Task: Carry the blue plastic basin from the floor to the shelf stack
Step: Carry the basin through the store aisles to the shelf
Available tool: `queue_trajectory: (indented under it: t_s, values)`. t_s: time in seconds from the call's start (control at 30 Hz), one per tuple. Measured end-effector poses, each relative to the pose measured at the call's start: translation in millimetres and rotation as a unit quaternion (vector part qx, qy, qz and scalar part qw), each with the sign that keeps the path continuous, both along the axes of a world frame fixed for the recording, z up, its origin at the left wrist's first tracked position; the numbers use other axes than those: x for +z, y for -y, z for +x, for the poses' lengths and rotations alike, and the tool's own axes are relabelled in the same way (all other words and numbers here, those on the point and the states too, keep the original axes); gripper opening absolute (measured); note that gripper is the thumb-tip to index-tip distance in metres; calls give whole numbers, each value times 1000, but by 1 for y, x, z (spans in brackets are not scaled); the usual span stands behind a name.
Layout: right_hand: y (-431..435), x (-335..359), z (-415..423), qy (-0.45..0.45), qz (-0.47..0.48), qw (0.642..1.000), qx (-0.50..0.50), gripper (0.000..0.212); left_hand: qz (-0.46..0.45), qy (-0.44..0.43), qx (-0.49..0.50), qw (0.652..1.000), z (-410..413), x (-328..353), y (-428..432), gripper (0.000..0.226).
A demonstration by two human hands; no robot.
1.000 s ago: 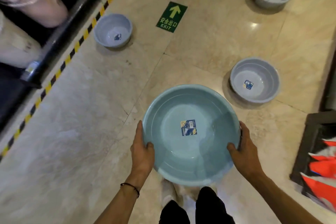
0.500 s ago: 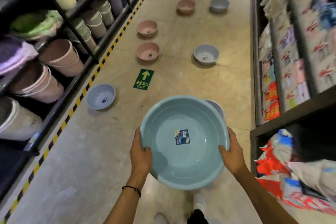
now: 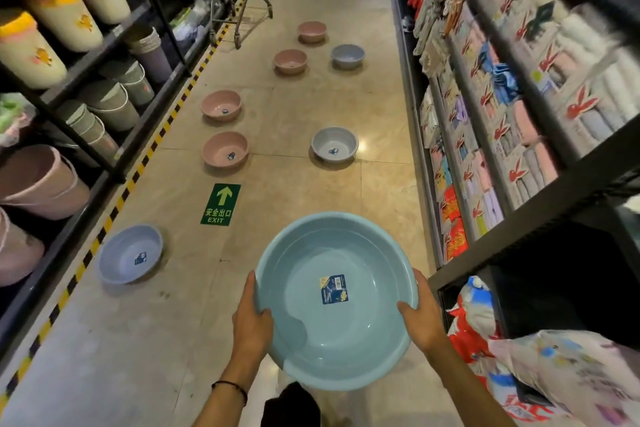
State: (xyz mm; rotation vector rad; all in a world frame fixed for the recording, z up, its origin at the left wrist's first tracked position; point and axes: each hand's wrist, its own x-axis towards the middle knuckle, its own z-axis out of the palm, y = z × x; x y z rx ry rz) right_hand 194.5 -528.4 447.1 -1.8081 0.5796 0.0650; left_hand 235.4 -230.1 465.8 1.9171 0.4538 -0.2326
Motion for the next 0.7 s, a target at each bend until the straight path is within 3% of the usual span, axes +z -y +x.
queue_trajectory:
  t_s: [0.2,0.5,0.7]
  values:
    - [17,-26,71,-9,8,998,-59,51,-13,-20,-46,999,110,-35,20,84]
    - [41,-62,163,-27,38,989,-139,72,19,-34,-187,982,264,-81,64,84]
    - [61,-141,207,-37,23,985,-169,65,53,-64,-207,975,320,-168,103,81]
